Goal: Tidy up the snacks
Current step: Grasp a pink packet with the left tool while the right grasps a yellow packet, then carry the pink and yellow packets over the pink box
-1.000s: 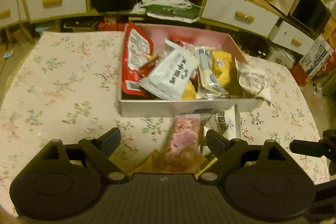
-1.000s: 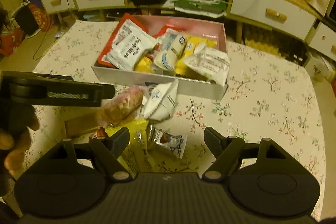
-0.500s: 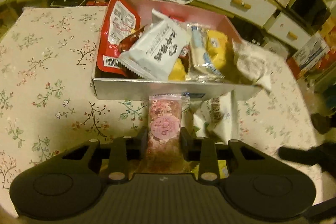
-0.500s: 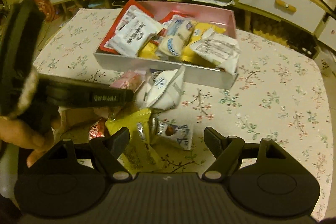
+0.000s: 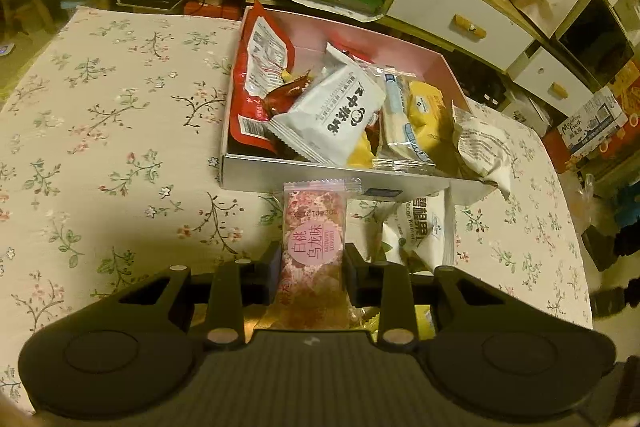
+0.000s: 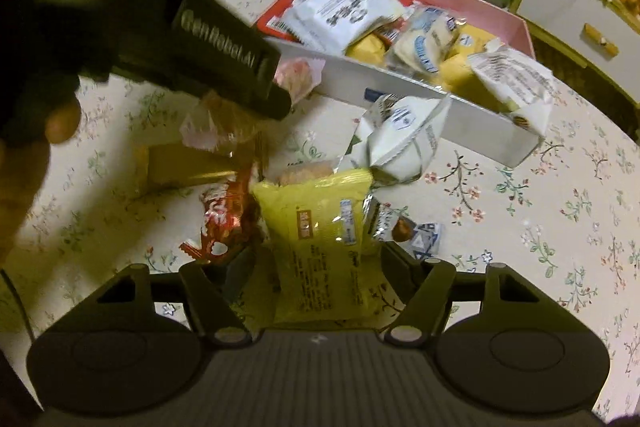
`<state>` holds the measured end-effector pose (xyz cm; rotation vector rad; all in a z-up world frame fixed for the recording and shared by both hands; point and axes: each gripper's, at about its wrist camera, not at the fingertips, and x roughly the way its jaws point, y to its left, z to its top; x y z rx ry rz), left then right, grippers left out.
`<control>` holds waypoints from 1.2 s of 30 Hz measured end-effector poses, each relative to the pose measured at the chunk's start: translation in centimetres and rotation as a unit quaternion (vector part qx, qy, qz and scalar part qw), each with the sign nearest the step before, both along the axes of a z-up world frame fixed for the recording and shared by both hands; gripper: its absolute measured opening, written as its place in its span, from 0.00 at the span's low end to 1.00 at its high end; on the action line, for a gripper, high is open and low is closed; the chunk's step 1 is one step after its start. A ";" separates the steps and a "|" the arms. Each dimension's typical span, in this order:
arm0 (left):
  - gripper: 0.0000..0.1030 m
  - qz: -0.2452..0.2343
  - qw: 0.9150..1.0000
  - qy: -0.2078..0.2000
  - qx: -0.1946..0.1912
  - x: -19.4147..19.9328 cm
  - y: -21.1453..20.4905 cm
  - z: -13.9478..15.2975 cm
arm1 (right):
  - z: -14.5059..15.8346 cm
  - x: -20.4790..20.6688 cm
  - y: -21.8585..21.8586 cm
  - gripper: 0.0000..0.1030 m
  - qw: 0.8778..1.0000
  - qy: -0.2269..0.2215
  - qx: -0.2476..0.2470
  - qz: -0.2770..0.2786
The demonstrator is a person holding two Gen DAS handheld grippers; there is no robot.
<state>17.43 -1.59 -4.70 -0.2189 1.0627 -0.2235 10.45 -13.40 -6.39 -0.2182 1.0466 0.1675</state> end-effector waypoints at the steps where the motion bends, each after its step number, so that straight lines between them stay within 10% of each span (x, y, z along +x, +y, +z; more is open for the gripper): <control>1: 0.36 0.000 1.000 0.000 -0.002 0.0 0.0 0.0 | -0.2 0.0 0.2 0.53 1.000 0.000 -0.005 0.002; 6: 0.36 -0.001 1.000 -0.001 -0.008 0.0 0.1 0.2 | -0.8 -0.1 0.6 0.38 1.000 0.008 -0.020 0.001; 36: 0.36 -0.005 0.999 -0.036 -0.036 -0.9 0.2 2.9 | 4.3 -1.3 -0.6 0.36 0.997 -0.070 -0.030 -0.032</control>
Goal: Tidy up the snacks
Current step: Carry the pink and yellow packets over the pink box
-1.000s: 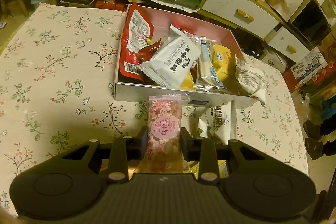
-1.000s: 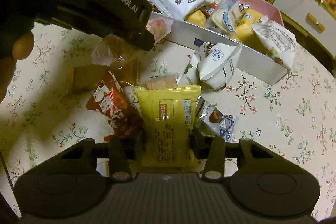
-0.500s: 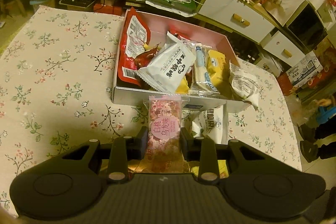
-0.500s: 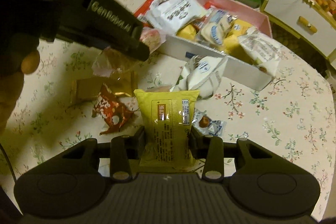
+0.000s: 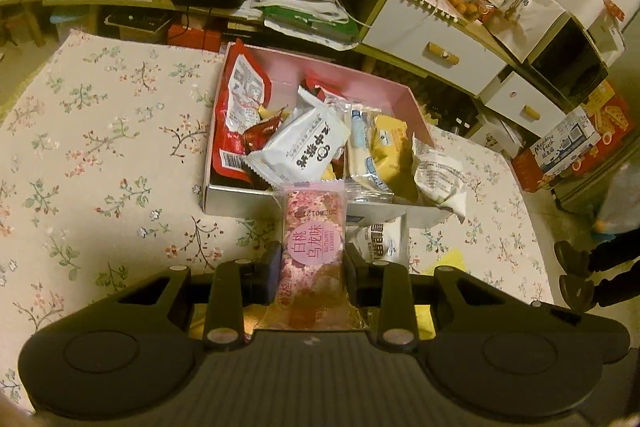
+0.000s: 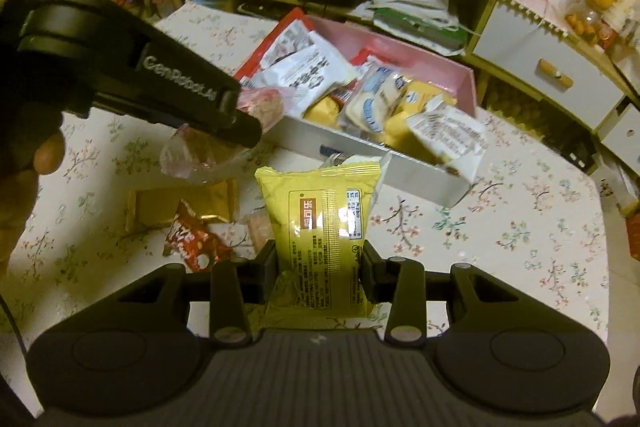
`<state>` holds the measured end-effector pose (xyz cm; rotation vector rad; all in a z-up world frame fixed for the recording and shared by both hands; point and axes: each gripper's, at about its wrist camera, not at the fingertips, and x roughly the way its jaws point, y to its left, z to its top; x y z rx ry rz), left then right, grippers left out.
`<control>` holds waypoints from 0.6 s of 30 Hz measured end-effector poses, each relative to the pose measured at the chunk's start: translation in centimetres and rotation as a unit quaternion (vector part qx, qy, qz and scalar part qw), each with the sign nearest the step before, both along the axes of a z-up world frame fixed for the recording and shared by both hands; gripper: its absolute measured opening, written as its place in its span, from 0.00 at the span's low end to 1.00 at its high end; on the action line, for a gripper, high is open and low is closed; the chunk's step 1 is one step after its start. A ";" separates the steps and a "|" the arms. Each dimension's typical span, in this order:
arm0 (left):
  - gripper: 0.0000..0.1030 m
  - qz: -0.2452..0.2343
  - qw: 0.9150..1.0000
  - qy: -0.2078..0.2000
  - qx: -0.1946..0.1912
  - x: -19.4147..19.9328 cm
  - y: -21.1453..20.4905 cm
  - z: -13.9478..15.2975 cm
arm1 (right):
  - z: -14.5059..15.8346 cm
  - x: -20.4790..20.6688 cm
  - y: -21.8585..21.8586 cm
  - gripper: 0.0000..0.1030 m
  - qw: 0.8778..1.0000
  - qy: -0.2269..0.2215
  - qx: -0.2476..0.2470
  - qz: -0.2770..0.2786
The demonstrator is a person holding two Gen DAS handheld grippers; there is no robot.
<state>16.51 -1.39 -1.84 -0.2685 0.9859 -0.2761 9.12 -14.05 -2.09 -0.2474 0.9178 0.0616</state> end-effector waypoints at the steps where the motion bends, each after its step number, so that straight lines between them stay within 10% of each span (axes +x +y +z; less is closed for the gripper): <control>1: 0.36 0.001 1.000 -0.002 0.001 0.0 0.0 0.1 | 0.0 0.0 0.0 0.36 1.000 -0.003 -0.001 -0.002; 18: 0.36 0.022 0.999 -0.036 0.009 0.5 0.5 1.4 | 1.8 0.4 -0.4 0.36 0.997 -0.064 -0.042 -0.029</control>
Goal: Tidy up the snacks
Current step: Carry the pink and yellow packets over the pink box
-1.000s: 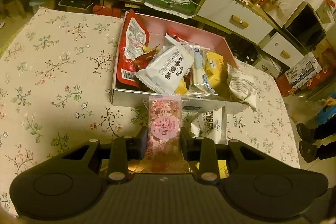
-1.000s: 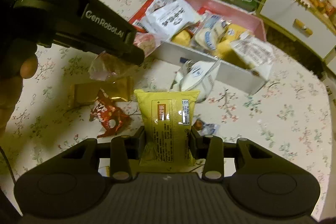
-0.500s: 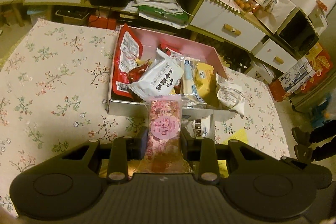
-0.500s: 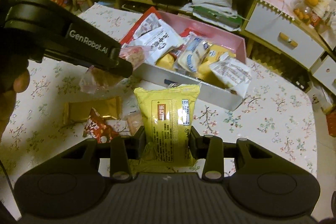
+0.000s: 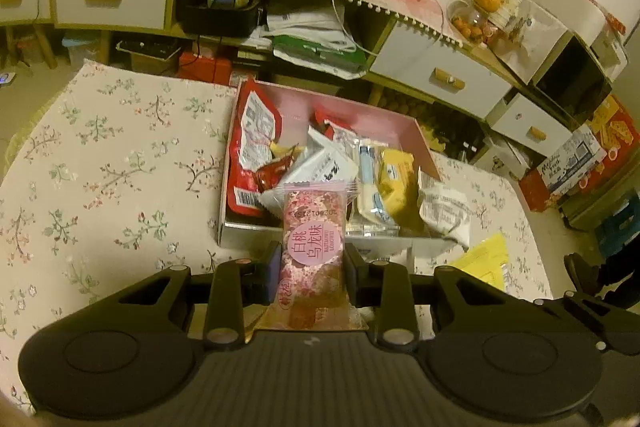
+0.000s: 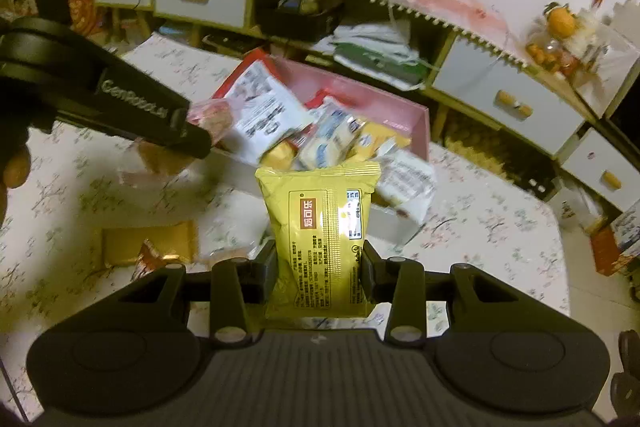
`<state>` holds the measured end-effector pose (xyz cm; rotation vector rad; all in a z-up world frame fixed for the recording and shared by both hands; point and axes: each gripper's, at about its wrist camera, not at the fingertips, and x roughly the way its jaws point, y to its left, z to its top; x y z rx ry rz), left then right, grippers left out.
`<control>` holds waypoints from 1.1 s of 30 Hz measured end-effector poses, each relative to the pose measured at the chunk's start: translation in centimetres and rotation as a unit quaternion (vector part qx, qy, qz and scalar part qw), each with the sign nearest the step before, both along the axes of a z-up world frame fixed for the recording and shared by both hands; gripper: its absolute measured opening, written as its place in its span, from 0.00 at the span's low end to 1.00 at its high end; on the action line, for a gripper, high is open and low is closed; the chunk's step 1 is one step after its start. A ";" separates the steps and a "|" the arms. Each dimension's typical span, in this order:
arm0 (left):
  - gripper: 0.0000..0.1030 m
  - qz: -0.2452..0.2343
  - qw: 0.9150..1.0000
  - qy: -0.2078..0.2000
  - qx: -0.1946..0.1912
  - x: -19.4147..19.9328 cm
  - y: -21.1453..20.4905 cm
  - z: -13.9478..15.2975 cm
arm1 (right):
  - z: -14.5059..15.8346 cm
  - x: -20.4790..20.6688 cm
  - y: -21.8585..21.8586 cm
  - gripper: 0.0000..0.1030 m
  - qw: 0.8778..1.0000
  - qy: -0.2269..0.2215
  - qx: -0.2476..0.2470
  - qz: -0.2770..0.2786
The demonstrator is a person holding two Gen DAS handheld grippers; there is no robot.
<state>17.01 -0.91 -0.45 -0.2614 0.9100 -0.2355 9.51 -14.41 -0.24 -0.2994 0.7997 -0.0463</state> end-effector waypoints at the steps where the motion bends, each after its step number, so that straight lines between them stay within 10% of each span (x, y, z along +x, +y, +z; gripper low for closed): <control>1: 0.36 0.001 1.000 -0.003 0.001 0.1 0.0 0.1 | 0.1 0.1 -0.1 0.36 1.000 -0.004 -0.001 -0.002; 10: 0.36 0.013 0.999 -0.032 -0.010 1.1 0.4 1.2 | 1.2 0.9 -1.0 0.36 0.999 -0.029 0.012 -0.011; 20: 0.36 0.028 0.998 -0.033 -0.036 3.4 1.2 0.8 | 2.7 4.2 -7.7 0.36 0.986 -0.017 0.145 -0.084; 33: 0.36 0.021 0.997 -0.070 -0.037 7.7 -0.4 0.3 | 1.7 8.7 -8.8 0.36 0.965 -0.032 0.255 -0.052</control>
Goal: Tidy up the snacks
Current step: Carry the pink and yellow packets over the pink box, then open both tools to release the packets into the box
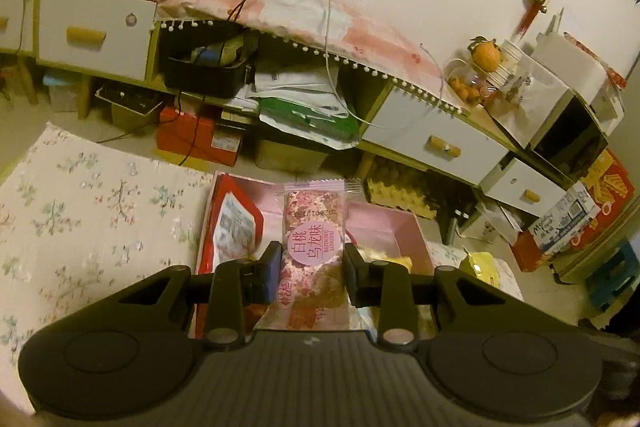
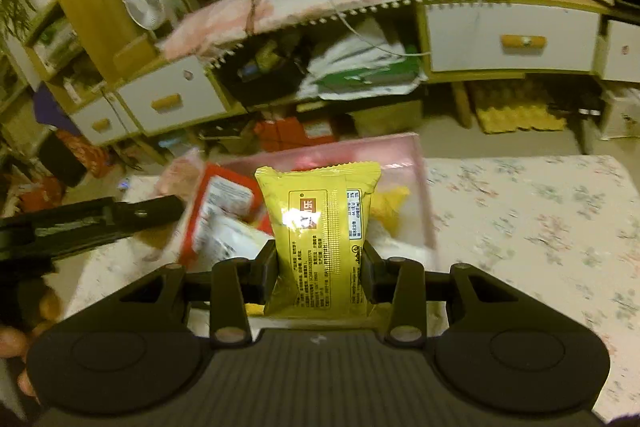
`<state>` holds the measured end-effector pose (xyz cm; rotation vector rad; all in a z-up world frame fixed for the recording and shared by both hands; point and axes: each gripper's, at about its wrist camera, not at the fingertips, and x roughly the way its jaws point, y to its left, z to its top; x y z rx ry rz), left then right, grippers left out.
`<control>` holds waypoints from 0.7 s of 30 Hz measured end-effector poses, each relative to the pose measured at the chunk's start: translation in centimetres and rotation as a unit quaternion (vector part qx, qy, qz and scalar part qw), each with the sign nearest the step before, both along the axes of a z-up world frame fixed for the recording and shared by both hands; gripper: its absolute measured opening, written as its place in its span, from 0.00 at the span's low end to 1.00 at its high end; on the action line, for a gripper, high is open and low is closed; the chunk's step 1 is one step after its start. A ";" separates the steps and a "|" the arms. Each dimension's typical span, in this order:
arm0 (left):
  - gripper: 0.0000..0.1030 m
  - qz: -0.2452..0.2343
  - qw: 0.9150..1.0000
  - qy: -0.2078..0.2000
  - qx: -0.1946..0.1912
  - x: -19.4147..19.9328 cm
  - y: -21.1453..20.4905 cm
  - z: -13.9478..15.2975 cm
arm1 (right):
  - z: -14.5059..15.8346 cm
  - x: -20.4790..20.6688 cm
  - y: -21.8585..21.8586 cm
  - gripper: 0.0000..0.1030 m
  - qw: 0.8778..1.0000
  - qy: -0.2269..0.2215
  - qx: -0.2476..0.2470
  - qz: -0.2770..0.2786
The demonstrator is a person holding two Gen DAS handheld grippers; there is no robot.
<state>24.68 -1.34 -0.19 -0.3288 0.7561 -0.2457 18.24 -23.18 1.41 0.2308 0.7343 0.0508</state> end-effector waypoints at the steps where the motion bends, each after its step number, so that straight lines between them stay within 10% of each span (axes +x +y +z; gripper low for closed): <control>1: 0.36 0.003 1.000 0.001 -0.001 0.5 0.0 -0.3 | 0.0 0.3 0.1 0.36 1.000 -0.003 -0.001 0.003; 14: 0.38 0.023 0.999 0.014 0.017 2.9 0.1 -2.7 | -1.9 2.1 0.2 0.37 1.000 0.004 0.000 0.001; 21: 0.59 0.012 1.000 -0.011 0.022 2.3 0.4 -1.2 | -0.6 1.2 0.2 0.49 1.000 -0.015 0.004 -0.010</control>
